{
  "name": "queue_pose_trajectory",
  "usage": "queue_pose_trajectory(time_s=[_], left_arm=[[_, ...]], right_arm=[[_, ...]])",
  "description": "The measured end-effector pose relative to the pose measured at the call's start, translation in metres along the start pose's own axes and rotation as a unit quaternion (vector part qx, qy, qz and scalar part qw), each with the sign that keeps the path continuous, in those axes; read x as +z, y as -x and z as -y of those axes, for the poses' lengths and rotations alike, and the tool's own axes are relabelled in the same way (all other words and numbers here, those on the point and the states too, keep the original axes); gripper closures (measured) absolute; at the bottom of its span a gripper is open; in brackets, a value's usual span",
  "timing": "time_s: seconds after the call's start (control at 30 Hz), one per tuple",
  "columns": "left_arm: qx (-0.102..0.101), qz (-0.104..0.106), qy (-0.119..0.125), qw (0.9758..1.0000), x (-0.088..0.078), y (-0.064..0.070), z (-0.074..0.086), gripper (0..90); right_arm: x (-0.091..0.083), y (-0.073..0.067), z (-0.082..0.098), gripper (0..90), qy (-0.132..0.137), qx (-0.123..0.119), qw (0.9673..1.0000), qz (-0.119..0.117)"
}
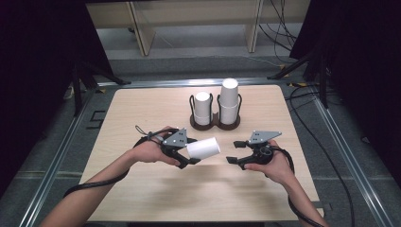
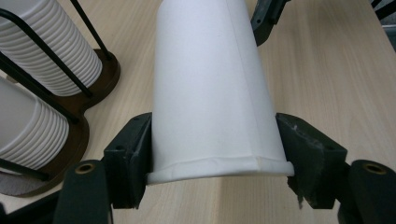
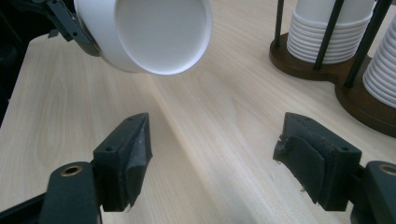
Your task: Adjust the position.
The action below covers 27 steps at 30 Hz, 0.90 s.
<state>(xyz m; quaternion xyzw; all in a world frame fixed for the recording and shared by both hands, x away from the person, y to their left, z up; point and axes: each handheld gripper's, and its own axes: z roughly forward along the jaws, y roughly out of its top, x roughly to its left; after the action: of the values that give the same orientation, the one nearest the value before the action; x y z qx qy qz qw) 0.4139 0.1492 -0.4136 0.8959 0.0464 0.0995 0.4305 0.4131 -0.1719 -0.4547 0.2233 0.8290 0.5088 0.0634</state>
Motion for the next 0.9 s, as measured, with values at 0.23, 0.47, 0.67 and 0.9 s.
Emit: queue_pose_trajectory(time_s=[0.23, 0.47, 0.67, 0.9], left_arm=[[0.005, 0.004, -0.013, 0.9999, -0.001, -0.001, -0.002, 30.9], [0.02, 0.007, -0.04, 0.999, -0.002, -0.003, -0.006, 30.9], [0.025, 0.008, -0.058, 0.998, -0.001, -0.003, -0.008, 31.1], [0.035, 0.012, -0.083, 0.9958, -0.002, -0.003, -0.011, 31.2]], right_arm=[[0.002, 0.001, -0.002, 25.3, -0.005, 0.0, 1.0, -0.005], [0.004, 0.0, -0.004, 25.2, -0.015, -0.007, 0.9998, -0.005], [0.005, 0.0, -0.003, 25.2, -0.017, -0.008, 0.9998, -0.008], [0.005, -0.003, -0.005, 24.9, -0.026, -0.006, 0.9996, -0.012]])
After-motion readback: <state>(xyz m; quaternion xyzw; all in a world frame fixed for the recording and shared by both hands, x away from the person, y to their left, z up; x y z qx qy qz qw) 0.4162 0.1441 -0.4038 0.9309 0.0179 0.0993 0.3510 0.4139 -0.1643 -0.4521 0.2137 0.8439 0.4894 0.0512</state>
